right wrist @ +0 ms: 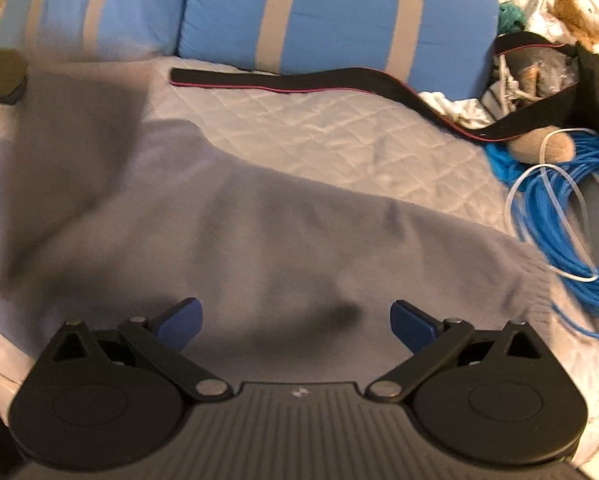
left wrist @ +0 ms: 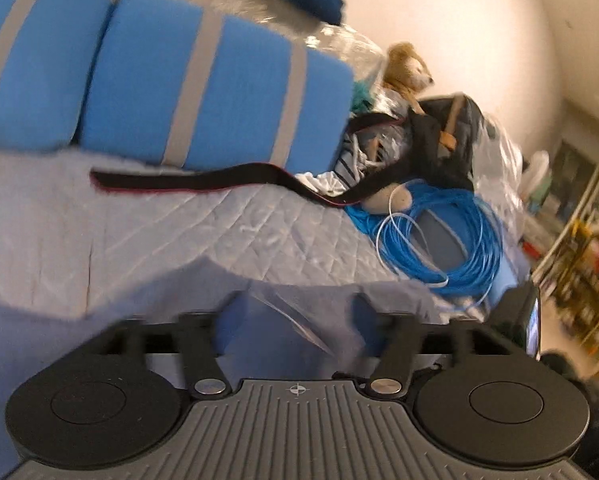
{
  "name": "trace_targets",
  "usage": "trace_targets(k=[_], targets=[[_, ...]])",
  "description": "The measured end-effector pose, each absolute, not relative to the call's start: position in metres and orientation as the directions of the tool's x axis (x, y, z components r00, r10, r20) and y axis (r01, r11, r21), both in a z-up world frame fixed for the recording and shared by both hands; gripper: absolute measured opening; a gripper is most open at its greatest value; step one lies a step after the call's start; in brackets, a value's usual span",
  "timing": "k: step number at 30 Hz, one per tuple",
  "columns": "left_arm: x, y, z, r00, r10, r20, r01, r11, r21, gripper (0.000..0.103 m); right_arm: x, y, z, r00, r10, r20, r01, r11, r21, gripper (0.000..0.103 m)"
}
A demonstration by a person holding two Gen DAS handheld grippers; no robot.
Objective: Fold clothes
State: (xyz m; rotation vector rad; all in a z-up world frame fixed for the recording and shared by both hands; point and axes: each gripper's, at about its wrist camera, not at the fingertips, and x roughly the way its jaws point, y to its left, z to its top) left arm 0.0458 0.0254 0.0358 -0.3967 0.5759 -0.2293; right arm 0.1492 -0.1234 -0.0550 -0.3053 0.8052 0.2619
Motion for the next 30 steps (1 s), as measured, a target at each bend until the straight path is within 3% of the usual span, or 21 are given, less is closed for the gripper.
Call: trace_targets(k=[9, 13, 19, 23, 25, 30], targets=[[0.015, 0.105, 0.038, 0.868, -0.075, -0.491, -0.173, 0.882, -0.439, 0.078, 0.156, -0.127, -0.038, 0.705, 0.152, -0.693, -0.386, 0.901, -0.195, 0.103], [0.004, 0.133, 0.027, 0.855, -0.068, -0.515, -0.227, 0.843, -0.488, 0.078, 0.160, -0.128, -0.029, 0.719, 0.178, -0.672, -0.410, 0.889, -0.203, 0.103], [-0.002, 0.143, 0.011, 0.820, -0.045, -0.570, -0.273, 0.846, -0.458, 0.079, 0.146, -0.110, -0.030, 0.720, 0.392, -0.573, -0.674, 0.594, -0.440, 0.103], [-0.001, 0.144, 0.005, 0.816, -0.061, -0.574, -0.278, 0.830, -0.483, 0.079, 0.130, -0.106, -0.045, 0.756, 0.372, -0.539, -0.655, 0.429, -0.623, 0.103], [-0.001, 0.146, 0.004, 0.811, -0.076, -0.580, -0.289, 0.810, -0.510, 0.079, 0.121, -0.105, -0.049, 0.746, 0.393, -0.537, -0.663, 0.369, -0.651, 0.103], [0.004, 0.134, 0.014, 0.803, -0.041, -0.594, -0.279, 0.855, -0.438, 0.079, 0.094, -0.098, -0.072, 0.735, 0.422, -0.532, -0.645, 0.192, -0.739, 0.102]])
